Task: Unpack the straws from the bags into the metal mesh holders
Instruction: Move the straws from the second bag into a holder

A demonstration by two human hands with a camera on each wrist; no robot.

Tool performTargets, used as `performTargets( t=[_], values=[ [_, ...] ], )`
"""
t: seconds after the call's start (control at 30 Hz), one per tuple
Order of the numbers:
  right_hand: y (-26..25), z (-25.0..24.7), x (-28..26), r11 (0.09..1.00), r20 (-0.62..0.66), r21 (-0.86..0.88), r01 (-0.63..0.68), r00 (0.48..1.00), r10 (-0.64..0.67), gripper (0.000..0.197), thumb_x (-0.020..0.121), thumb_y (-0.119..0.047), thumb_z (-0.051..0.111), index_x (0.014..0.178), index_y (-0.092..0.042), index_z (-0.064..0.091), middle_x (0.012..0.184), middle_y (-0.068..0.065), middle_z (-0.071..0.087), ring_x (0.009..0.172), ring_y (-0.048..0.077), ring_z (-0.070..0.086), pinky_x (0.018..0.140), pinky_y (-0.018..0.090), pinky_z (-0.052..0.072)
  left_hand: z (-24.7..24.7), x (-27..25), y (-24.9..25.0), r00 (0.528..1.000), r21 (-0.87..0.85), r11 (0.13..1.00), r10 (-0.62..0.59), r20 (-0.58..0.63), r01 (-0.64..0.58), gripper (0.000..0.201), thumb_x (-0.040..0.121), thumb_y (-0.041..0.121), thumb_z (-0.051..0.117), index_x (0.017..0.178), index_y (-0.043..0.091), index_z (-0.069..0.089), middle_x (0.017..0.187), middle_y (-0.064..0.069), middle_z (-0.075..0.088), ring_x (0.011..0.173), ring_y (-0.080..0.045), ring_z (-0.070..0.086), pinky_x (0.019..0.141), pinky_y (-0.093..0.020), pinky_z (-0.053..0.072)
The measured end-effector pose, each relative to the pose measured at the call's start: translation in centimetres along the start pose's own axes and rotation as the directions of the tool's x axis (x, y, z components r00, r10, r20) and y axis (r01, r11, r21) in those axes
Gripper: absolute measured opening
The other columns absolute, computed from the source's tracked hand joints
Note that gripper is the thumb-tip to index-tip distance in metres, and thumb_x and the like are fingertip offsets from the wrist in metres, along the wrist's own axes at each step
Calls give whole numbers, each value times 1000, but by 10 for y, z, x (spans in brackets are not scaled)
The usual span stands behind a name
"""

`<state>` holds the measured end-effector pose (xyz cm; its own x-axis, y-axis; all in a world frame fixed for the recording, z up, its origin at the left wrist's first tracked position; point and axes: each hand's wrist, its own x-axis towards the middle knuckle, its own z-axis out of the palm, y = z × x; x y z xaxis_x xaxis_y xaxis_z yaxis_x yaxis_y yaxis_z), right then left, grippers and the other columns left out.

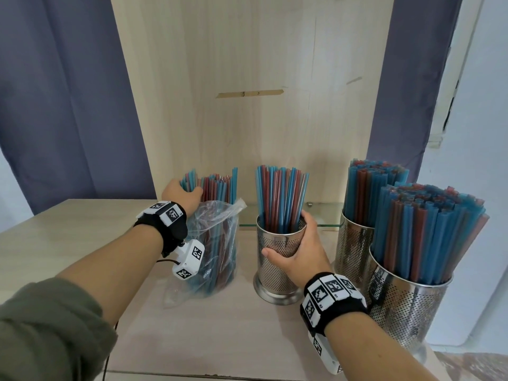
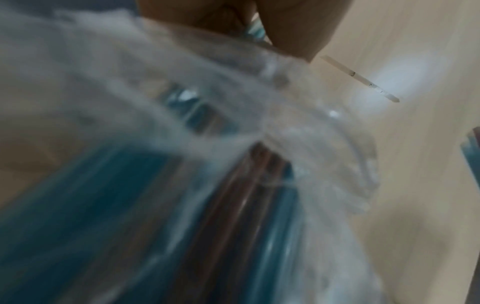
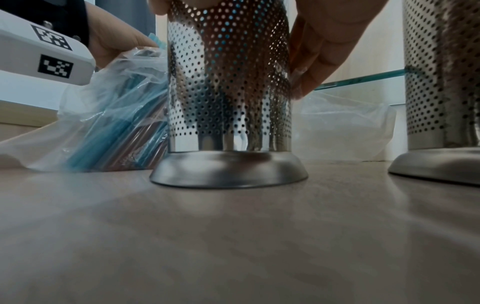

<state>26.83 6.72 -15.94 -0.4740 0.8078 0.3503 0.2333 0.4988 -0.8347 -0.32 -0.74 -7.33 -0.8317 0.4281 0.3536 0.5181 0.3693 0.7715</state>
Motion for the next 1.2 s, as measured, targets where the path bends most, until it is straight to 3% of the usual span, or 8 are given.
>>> performTargets(
  t=[0.17, 0.27, 0.43, 0.53, 0.63, 0.77, 0.93, 1.2],
  values=[
    [1, 0, 0, 1000, -5, 0, 11, 1000, -11, 115, 58, -51, 89, 144, -44, 14, 142, -9, 48, 128, 12, 49, 105, 38, 46, -3, 4, 9, 998, -109, 994, 13, -65, -20, 43, 91, 23, 62, 127, 5, 47, 117, -15, 61, 102, -31, 59, 79, -29, 40],
    [1, 0, 0, 1000, -5, -5, 10, 1000, -10, 116, 57, -54, 88, 145, -44, 14, 143, -9, 47, 128, 12, 49, 105, 40, 47, -6, 9, 15, 995, -182, 981, 48, -87, -64, 44, 93, 20, 58, 132, 7, 44, 119, -12, 61, 107, -29, 61, 80, -27, 41],
    [1, 0, 0, 1000, 2, -1, 11, 1000, -11, 115, 59, -51, 89, 145, -44, 14, 145, -9, 45, 130, 12, 47, 106, 39, 46, -12, 14, 21, 984, -264, 952, 129, -123, -158, 36, 94, 24, 52, 127, 12, 46, 102, -13, 68, 87, -29, 68, 81, -42, 56],
    [1, 0, 1, 1000, 7, 0, 7, 1000, -7, 117, 57, -52, 89, 146, -42, 13, 146, -9, 45, 131, 13, 47, 107, 41, 46, -18, 10, 33, 963, -299, 923, 189, -191, -240, 30, 96, 19, 49, 124, 7, 46, 91, -7, 64, 70, -20, 63, 72, -37, 55],
    [2, 0, 1, 1000, 4, 3, 3, 1000, -3, 118, 56, -53, 89, 146, -42, 13, 145, -9, 46, 130, 13, 48, 107, 42, 46, -29, 12, 48, 934, -326, 889, 241, -262, -321, 29, 97, 17, 46, 123, 3, 44, 78, 2, 55, 60, -14, 56, 64, -35, 50],
    [1, -1, 0, 1000, 5, 2, 1, 1000, -1, 116, 57, -53, 89, 145, -44, 14, 145, -8, 46, 129, 13, 49, 106, 41, 47, -52, 17, 69, 889, -362, 837, 279, -362, -410, 35, 93, 29, 45, 120, 6, 43, 79, -3, 55, 67, -30, 58, 65, -46, 55],
    [2, -1, 1, 1000, 10, 11, 5, 1000, -5, 118, 56, -53, 89, 146, -42, 14, 145, -9, 46, 129, 13, 49, 106, 40, 46, -83, 15, 99, 826, -393, 759, 329, -457, -519, 25, 89, 35, 43, 109, 22, 40, 82, -6, 55, 63, -20, 54, 63, -44, 54],
    [2, 0, 1, 1000, 5, 12, 16, 1000, -16, 117, 56, -51, 89, 147, -42, 15, 145, -9, 45, 129, 12, 49, 107, 37, 45, -114, -6, 139, 688, -379, 605, 429, -585, -700, 19, 91, 31, 42, 108, 21, 40, 81, -11, 51, 61, -20, 50, 60, -40, 52]
  ],
)
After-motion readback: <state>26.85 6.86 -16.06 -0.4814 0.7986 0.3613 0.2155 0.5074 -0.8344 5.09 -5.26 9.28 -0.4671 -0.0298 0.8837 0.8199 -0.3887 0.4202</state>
